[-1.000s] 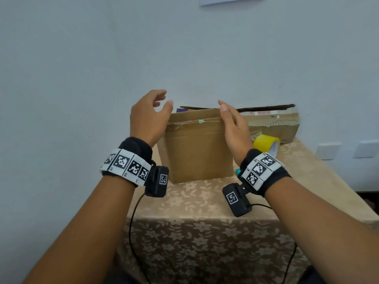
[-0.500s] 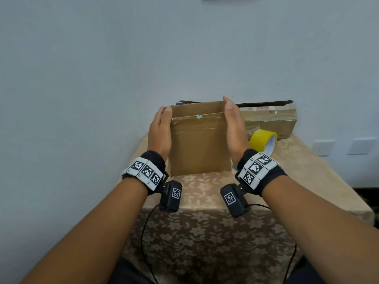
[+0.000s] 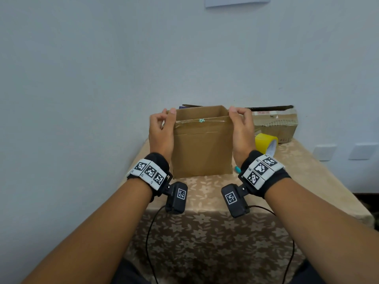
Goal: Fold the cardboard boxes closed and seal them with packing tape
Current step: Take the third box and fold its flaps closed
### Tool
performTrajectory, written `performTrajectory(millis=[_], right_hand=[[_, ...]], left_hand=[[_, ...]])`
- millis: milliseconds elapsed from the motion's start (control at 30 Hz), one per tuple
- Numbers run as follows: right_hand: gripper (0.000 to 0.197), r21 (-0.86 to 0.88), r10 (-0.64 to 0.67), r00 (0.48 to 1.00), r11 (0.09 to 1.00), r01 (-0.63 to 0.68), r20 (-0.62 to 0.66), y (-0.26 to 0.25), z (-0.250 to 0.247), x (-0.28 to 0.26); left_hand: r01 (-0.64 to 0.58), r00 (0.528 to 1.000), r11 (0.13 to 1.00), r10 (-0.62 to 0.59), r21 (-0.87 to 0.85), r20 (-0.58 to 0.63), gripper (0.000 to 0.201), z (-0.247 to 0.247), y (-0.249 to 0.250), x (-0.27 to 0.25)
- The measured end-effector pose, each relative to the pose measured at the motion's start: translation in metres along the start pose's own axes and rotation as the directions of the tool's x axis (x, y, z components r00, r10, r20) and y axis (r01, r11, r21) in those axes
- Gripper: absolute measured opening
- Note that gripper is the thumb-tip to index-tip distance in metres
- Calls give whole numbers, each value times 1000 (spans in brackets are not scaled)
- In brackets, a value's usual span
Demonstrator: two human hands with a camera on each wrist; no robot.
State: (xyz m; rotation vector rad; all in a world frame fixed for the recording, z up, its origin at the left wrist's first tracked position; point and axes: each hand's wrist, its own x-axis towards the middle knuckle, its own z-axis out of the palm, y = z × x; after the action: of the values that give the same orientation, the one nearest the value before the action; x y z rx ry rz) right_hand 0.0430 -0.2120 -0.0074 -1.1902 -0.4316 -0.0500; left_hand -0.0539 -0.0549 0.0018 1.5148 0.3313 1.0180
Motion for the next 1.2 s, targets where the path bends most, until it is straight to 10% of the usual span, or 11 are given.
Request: performTrajectory(millis=[233,433,833,1067,1200], right_hand=[[46,-98,72,997,993,-68,38,4,4,-1],[18,-149,-2,996,989,-11,-86,12,4,9],[29,-179,-15,997,984,0,-79,13,6,6],[29,-426,210,978,883,-197,-17,7,3,14],[39,-431,50,998,902,-34,25,1,9,10]], left_hand=[[59,998,997,-60,46,31,46,4,-5,1],[3,1000,996,-1,94,-21,26,2,-8,7],[14,1000,991,-12,131,-13,27,3,-7,5],[295,931,855,-357,426,71,41,-2,1,18],[106,993,876,-114,470,-11,54,-5,7,19]])
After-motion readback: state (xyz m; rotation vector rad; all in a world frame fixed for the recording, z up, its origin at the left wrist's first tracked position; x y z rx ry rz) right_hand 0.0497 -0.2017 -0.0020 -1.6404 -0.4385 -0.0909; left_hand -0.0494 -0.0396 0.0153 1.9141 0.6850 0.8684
